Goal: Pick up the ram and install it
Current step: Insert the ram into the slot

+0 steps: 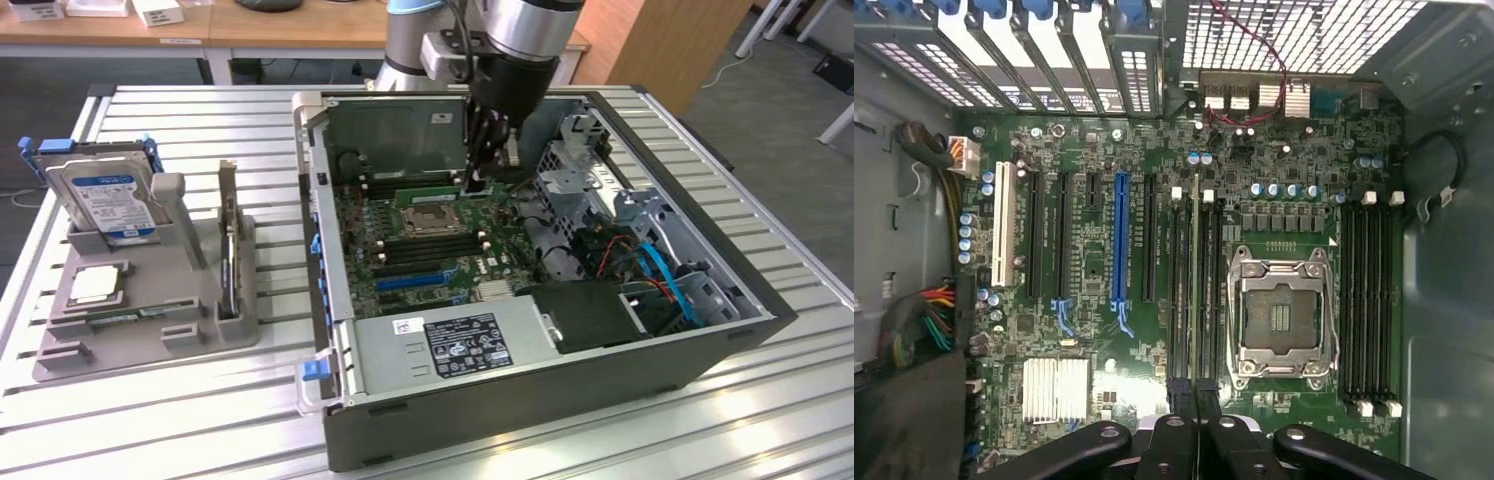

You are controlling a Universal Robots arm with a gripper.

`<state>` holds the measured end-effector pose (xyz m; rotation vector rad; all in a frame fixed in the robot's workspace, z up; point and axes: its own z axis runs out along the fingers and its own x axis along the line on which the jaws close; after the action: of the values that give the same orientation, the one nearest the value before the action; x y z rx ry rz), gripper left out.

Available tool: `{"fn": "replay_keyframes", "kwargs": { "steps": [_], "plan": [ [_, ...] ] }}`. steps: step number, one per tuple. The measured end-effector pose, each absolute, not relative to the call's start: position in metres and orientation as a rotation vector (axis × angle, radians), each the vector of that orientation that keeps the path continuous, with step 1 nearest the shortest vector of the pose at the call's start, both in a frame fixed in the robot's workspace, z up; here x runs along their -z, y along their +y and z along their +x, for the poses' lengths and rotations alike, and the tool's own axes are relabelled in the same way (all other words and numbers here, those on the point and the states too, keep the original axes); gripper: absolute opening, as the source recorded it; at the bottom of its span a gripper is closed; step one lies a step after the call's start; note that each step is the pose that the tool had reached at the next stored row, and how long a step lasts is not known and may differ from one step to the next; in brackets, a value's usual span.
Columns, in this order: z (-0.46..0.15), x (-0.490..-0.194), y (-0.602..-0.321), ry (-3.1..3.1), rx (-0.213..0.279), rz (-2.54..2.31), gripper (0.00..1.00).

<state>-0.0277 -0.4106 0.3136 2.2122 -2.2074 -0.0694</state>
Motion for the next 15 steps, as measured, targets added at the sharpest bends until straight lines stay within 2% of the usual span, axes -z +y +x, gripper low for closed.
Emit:
{"fn": "replay_keyframes", "kwargs": {
  "steps": [15],
  "plan": [
    [-0.028,-0.291,-0.411,-2.207,0.069,2.212,0.12]
  ]
}}
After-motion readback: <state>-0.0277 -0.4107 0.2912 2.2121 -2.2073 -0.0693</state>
